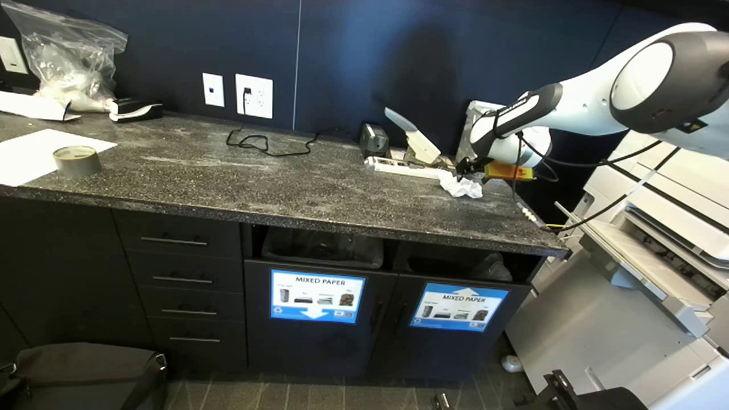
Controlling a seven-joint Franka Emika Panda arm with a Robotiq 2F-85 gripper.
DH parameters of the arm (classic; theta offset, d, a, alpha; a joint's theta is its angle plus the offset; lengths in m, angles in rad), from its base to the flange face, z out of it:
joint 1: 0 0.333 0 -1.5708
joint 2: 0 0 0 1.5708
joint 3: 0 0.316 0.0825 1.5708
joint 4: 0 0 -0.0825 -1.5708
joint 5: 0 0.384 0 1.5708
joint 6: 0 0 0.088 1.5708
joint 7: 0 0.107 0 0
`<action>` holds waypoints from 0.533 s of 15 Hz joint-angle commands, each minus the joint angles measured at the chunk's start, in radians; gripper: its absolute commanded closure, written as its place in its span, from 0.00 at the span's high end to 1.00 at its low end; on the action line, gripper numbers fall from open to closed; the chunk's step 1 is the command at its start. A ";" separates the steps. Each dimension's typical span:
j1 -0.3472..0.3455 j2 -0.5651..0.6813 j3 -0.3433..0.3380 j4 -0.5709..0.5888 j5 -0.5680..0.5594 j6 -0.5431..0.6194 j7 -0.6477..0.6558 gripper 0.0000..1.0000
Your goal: Place the papers on the countertop inside the bin on the right
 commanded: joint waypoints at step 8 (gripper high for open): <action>-0.021 0.181 0.067 0.264 0.026 -0.105 -0.141 1.00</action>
